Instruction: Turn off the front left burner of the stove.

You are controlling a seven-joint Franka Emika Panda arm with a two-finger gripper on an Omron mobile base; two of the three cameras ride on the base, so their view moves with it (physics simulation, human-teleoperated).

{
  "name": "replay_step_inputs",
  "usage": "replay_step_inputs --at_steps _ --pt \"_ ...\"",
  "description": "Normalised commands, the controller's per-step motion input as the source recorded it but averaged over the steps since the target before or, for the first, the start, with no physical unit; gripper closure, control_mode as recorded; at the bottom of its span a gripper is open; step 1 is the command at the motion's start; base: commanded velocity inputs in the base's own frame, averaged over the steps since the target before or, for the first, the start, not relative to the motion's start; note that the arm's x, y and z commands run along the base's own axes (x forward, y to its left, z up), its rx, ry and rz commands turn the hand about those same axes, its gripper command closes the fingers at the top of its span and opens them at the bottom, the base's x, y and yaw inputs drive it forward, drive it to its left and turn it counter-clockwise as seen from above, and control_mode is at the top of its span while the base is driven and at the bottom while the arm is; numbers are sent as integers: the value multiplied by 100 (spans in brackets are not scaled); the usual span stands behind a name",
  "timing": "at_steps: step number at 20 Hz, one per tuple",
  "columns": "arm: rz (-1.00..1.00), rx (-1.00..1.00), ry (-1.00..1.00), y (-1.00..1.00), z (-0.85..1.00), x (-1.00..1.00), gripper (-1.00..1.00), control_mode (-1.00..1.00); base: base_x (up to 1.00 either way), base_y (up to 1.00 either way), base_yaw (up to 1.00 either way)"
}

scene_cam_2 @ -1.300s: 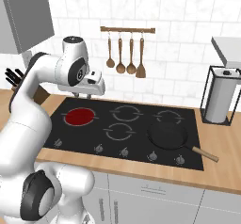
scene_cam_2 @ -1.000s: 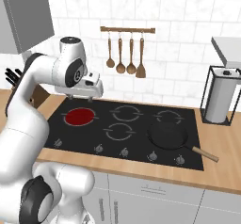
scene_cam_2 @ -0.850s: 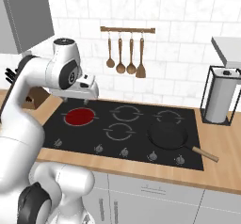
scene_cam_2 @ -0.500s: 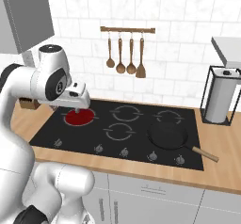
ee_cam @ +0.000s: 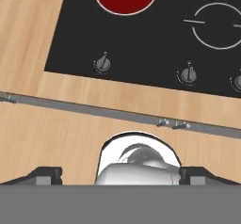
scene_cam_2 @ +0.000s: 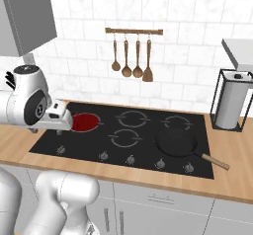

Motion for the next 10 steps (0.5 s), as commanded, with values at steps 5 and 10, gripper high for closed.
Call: replay_step_inputs --at_steps 5,10 --pt "0 0 11 99 -82 1 -100 -100 0 0 0" --pt "0 0 -2 47 -33 38 -100 -100 0 0 0"
